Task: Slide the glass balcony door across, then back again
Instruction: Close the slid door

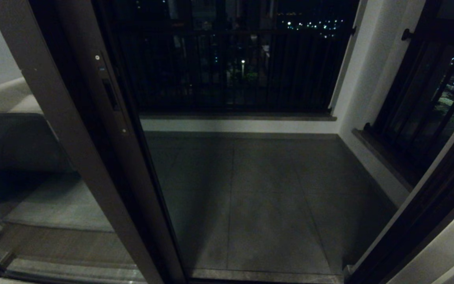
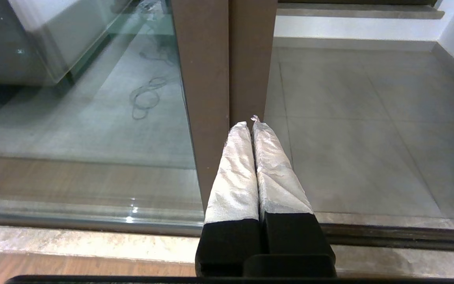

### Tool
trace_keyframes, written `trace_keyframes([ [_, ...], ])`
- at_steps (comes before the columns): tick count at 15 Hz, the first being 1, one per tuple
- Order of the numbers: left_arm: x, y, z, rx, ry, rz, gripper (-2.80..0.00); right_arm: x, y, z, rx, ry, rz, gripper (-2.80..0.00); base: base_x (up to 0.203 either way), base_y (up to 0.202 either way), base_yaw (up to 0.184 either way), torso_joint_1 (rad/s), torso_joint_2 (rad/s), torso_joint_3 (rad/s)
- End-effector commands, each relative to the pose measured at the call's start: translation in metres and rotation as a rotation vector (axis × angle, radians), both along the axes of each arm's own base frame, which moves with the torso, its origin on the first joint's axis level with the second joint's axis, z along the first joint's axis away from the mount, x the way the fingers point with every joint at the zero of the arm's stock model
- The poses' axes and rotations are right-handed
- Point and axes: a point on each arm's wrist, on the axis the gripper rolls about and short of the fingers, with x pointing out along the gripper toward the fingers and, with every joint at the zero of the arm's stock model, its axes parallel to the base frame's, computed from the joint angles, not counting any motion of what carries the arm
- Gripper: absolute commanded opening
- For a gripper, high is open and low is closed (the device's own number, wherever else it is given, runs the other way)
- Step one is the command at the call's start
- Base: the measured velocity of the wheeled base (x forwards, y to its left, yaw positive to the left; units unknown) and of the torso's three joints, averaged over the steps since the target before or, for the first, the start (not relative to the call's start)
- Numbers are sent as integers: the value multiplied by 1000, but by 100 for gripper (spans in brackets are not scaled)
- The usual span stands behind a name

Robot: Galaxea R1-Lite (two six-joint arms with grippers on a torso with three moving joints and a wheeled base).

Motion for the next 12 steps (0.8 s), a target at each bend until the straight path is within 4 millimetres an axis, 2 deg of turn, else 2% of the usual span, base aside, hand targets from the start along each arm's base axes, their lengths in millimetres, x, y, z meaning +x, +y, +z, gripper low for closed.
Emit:
trace_keyframes([
  [1,0,0,0,0,0,0,-280,0,0,0,0,-1,0,-280,0,0,0,0,0,0],
  [12,0,0,0,3,3,0,-280,0,0,0,0,-1,0,-280,0,0,0,0,0,0],
])
